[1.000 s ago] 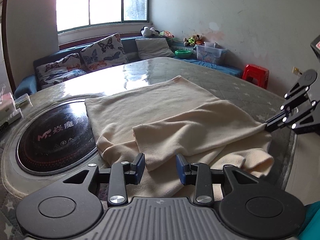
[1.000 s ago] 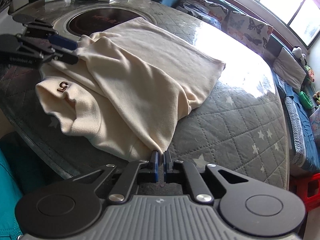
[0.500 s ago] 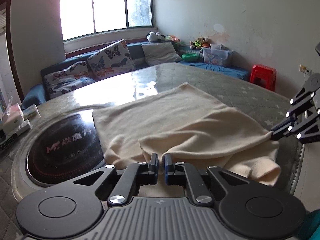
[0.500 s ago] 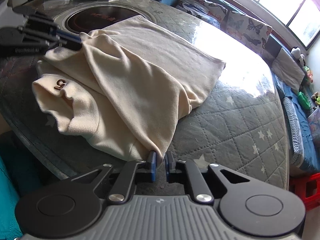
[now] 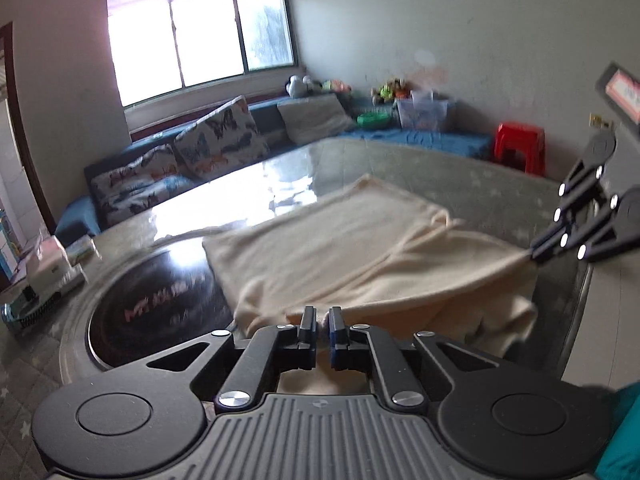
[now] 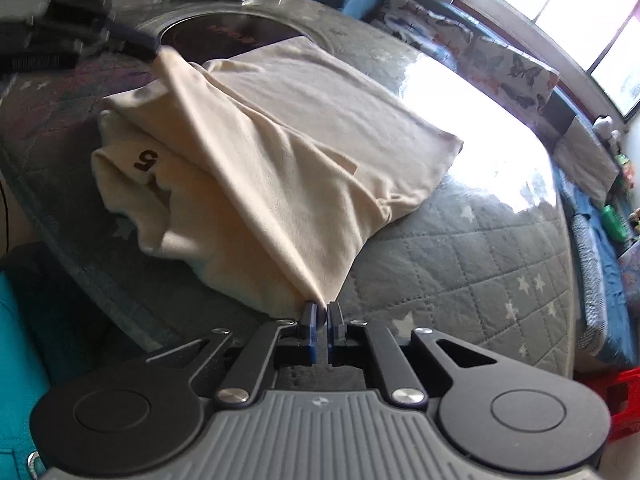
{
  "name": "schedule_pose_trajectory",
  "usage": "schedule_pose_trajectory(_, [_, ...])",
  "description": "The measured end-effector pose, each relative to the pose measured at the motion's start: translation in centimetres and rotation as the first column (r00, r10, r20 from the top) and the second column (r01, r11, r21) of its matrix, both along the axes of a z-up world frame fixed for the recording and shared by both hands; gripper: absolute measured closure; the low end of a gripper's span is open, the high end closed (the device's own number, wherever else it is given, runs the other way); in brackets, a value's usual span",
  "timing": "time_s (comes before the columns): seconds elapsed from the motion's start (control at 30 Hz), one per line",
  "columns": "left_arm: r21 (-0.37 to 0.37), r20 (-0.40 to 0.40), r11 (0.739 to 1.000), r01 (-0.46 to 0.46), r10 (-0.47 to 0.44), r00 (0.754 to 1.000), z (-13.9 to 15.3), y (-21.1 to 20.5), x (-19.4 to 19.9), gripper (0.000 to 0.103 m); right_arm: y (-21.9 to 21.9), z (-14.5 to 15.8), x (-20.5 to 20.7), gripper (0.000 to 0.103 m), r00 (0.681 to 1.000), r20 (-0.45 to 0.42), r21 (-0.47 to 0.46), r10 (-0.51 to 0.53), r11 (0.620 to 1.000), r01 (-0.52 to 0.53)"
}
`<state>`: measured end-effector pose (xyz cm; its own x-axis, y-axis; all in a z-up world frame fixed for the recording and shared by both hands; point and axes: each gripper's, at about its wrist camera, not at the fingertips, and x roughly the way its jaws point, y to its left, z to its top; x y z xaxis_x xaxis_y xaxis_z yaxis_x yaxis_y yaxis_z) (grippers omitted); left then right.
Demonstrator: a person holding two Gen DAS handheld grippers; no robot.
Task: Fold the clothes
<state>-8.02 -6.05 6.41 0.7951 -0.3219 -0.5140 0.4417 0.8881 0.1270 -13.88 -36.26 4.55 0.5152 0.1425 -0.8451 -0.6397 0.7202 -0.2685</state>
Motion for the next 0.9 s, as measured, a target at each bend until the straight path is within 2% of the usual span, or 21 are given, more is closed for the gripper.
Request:
schedule_pose_trajectory(0.13, [0.014, -0.033, 1.000, -0.014, 0.014, 0.999, -0.7, 0.6, 0.4, 0.092, -0.8, 1.6, 0.4, 0.097, 1.000, -0.005, 0.043, -0.020, 0.999, 0.020])
schedule_pose_trajectory(0.3, [-0.082, -0.057, 0.997, -0.016, 0.011, 0.998, 0.2, 0.1, 2.0, 0.092, -0.8, 2.4, 2.8, 0.097, 0.997, 0.037, 0.097, -0.067, 0.993, 0.063])
schedule_pose_trajectory(0.43, [-0.100, -0.114, 0.995, -0.028, 0.017, 0.993, -1.2, -1.2, 3.6, 0.092, -0.2, 1.7, 4.8, 0.097, 0.996, 0.040, 0.147, -0.081, 0.986, 0.074])
schedule_pose_trajectory(0.7, [-0.005, -0.123, 0.992, -0.123, 0.121, 0.985, -3.5, -0.6, 4.9, 0.090, 0.4, -1.1, 7.6, 0.097, 0.990, 0.005, 0.206, -0.139, 0.969, 0.135])
schedule_pose_trajectory(0.8, [-0.010, -0.127, 0.989, -0.147, 0.144, 0.981, -3.4, 0.2, 4.9, 0.089, 0.4, -1.0, 7.6, 0.097, 0.990, 0.007, 0.219, -0.143, 0.966, 0.138])
schedule_pose_trajectory(0.9, [-0.056, -0.107, 0.990, -0.132, 0.126, 0.986, -2.6, 0.4, 4.3, 0.089, 0.4, -0.9, 7.6, 0.097, 0.989, 0.009, 0.233, -0.147, 0.962, 0.141])
